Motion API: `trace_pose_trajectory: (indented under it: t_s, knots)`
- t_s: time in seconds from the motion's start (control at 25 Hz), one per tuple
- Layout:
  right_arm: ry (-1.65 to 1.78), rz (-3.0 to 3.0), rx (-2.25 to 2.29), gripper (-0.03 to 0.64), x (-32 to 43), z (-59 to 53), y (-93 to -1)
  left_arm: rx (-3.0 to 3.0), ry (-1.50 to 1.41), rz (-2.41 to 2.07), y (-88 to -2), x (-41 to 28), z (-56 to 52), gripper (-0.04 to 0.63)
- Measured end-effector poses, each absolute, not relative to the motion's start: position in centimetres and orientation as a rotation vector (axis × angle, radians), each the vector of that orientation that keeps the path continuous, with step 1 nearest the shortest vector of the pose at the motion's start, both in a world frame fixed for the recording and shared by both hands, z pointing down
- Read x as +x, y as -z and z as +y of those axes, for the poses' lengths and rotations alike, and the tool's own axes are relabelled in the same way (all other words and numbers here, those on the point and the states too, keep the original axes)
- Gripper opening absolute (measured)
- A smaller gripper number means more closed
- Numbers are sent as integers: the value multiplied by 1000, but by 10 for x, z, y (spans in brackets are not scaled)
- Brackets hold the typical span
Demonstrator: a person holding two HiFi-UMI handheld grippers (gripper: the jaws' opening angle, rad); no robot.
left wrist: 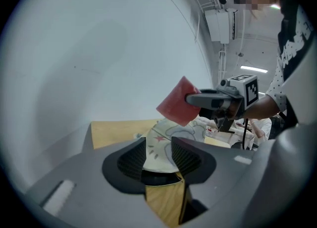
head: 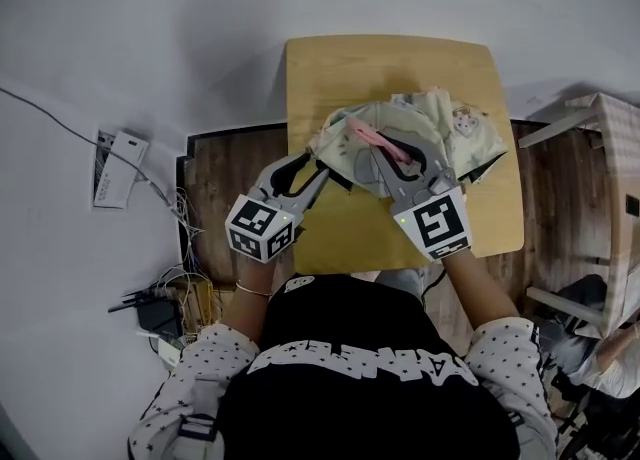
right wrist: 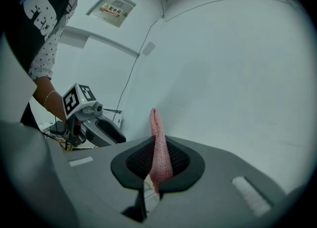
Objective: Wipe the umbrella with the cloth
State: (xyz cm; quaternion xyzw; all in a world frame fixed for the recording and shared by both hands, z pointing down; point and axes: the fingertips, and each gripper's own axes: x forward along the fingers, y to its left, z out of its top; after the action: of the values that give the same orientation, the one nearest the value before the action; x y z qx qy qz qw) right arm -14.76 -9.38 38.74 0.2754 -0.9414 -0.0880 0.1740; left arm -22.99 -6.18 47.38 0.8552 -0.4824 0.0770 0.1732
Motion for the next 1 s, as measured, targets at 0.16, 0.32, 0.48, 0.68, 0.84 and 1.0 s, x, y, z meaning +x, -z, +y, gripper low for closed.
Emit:
trace_pose_trajectory:
  t_s: [0.16, 0.32, 0.48, 0.68, 0.84, 1.0]
  knots:
    - [240, -2583, 827, 34, -164, -107, -408, 2452, -170, -1343, -472, -239, -67, 130]
    - [259, -2496, 862, 34, -173, -118, -423, 2468, -166, -1309, -476, -246, -71, 84]
    - [260, -2429, 900, 34, -174, -130, -435, 2475, -188, -1279, -484, -249, -78, 6]
    - [267, -2364, 885, 34, -176, -140, -455, 2467, -208, -1231, -494, -245, -83, 2]
    - [233, -2351, 829, 34, -180, -133, -474, 2452, -216, -1216, -502, -246, -83, 2]
    - [208, -2347, 754, 34, -185, -119, -490, 2432, -206, -1222, -506, -252, -86, 2]
